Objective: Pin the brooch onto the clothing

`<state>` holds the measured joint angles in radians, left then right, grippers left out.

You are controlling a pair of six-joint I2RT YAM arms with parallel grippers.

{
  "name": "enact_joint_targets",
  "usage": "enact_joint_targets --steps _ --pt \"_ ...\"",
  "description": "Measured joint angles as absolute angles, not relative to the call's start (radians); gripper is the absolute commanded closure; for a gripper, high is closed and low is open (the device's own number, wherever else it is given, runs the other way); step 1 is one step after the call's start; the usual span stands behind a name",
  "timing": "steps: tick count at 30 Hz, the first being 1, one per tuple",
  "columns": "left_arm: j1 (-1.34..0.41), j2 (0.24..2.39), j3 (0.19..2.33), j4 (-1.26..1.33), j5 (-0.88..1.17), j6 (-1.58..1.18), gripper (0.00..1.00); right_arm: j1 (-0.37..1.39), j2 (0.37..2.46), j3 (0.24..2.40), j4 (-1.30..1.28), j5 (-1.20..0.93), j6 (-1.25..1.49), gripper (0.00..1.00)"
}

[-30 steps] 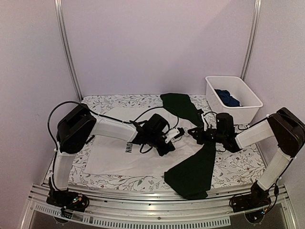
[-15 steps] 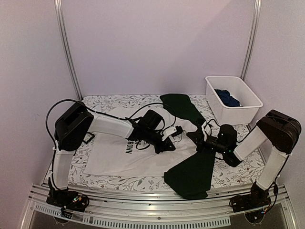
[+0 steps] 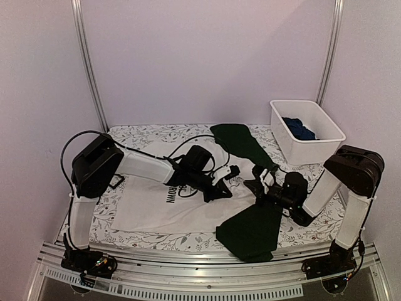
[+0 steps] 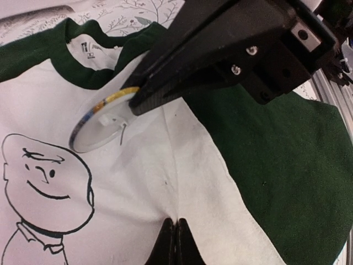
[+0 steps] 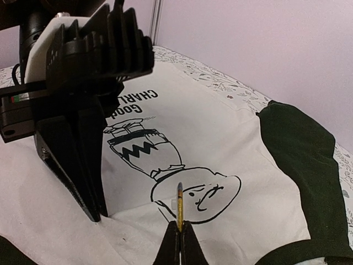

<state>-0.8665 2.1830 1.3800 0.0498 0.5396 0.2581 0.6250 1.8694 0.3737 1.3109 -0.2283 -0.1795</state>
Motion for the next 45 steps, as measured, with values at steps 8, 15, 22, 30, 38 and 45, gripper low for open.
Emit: enact_joint_targets --steps 8,15,22,30,38,45 --pt "-0.865 2.183 1.353 0.101 0.547 0.243 1.0 0.667 1.869 0.35 1.309 -0.203 -0.217 1.0" --pt "-0.865 2.183 1.346 0.121 0.553 0.235 1.0 0.695 1.869 0.345 1.284 -0.142 -0.249 1.0" --pt "-0.865 2.183 1.343 0.132 0.561 0.23 1.0 0.731 1.872 0.364 1.26 -0.044 -0.299 1.0" --pt "-0.865 2.183 1.343 0.14 0.567 0.219 1.0 0.765 1.88 0.371 1.233 0.015 -0.364 1.0" --pt "-0.865 2.183 1.343 0.145 0.569 0.216 1.0 0.791 1.879 0.353 1.205 -0.002 -0.392 1.0" --pt "-0.865 2.183 1.342 0.145 0.573 0.216 1.0 0.804 1.85 0.344 1.183 -0.035 -0.388 1.0"
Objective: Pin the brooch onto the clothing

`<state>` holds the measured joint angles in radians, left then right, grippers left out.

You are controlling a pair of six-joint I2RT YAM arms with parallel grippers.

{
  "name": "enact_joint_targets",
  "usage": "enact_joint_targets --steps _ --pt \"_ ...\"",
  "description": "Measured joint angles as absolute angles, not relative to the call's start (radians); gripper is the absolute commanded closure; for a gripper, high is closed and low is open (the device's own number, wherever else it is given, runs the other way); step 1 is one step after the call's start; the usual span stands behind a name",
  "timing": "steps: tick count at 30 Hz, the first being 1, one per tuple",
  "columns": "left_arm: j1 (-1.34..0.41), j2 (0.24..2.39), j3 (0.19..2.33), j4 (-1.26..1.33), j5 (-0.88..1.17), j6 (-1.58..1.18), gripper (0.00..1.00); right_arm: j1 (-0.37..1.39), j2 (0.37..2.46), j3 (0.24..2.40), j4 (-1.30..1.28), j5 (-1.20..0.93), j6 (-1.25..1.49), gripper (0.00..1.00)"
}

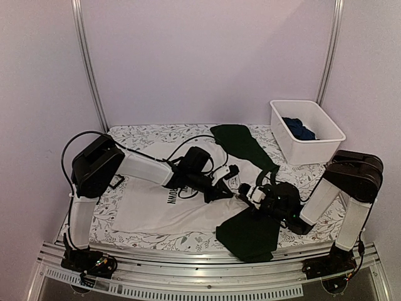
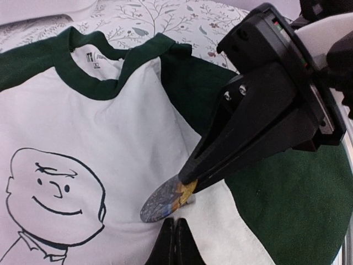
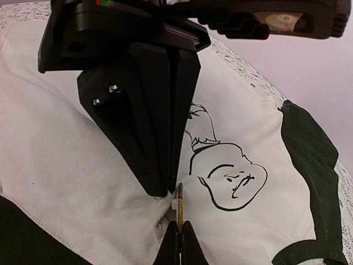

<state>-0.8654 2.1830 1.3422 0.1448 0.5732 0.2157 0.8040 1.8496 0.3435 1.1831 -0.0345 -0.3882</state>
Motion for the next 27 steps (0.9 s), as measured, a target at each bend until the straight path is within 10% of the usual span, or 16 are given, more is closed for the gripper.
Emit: enact_joint_targets --steps 22,27 --pt "-0.865 2.163 1.297 0.146 0.6 0.217 1.0 0.788 1.863 0.332 1.294 -0.195 -0.078 1.0" --pt "-0.865 2.149 1.282 0.154 0.589 0.218 0.87 0.771 1.883 0.332 1.312 -0.224 0.003 1.0"
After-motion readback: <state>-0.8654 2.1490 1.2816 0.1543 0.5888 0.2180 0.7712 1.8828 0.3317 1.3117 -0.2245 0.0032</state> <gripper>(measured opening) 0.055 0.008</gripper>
